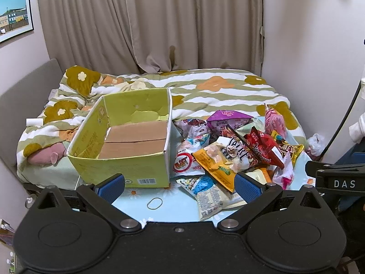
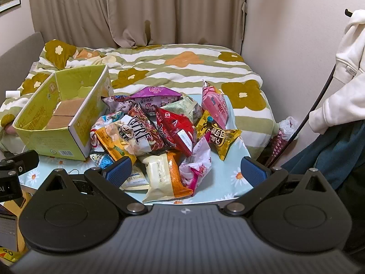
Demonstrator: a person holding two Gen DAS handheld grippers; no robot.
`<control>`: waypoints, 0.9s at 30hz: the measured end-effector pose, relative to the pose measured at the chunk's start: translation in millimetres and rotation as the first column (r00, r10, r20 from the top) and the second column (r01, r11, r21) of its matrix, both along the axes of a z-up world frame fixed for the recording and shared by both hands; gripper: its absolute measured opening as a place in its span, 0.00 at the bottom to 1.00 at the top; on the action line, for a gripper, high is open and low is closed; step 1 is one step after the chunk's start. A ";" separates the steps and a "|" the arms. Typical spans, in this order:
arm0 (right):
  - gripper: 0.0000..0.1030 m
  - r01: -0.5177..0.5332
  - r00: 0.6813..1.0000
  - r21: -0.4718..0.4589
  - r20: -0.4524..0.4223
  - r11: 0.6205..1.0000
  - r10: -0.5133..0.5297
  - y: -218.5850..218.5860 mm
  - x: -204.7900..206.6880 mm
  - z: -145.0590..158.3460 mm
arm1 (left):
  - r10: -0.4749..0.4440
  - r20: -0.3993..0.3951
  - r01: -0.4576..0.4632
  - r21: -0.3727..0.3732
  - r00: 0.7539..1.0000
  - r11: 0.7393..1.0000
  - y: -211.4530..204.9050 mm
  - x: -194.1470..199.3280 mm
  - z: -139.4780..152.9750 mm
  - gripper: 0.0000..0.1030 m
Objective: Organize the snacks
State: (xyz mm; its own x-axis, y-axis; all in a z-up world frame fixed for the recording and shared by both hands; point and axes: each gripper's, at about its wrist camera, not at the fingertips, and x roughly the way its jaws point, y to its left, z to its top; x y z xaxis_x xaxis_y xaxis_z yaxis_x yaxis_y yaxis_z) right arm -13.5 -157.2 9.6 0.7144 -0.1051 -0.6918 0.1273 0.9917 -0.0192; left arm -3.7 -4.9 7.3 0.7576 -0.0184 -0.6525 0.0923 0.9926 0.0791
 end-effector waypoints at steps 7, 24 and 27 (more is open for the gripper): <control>1.00 -0.001 1.000 -0.002 0.001 1.000 0.001 0.1 -0.1 -0.9 | -0.005 0.000 0.005 -0.002 1.000 1.000 -1.0 -0.6 0.8 1.00; 1.00 -0.005 1.000 -0.003 -0.001 1.000 0.005 1.6 0.4 1.8 | -0.004 0.004 0.004 -0.004 1.000 1.000 -0.9 -0.8 2.4 1.00; 1.00 -0.004 1.000 -0.001 -0.001 1.000 0.004 2.0 0.1 1.5 | -0.002 0.006 0.002 -0.001 1.000 1.000 -1.1 -0.5 2.5 1.00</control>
State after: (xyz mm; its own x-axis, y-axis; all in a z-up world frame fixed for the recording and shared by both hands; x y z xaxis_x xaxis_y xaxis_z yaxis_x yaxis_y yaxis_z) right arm -13.5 -155.3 11.1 0.7139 -0.1028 -0.6927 0.1232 0.9922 -0.0202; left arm -4.2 -6.0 9.8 0.7612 -0.0206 -0.6482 0.0937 0.9925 0.0785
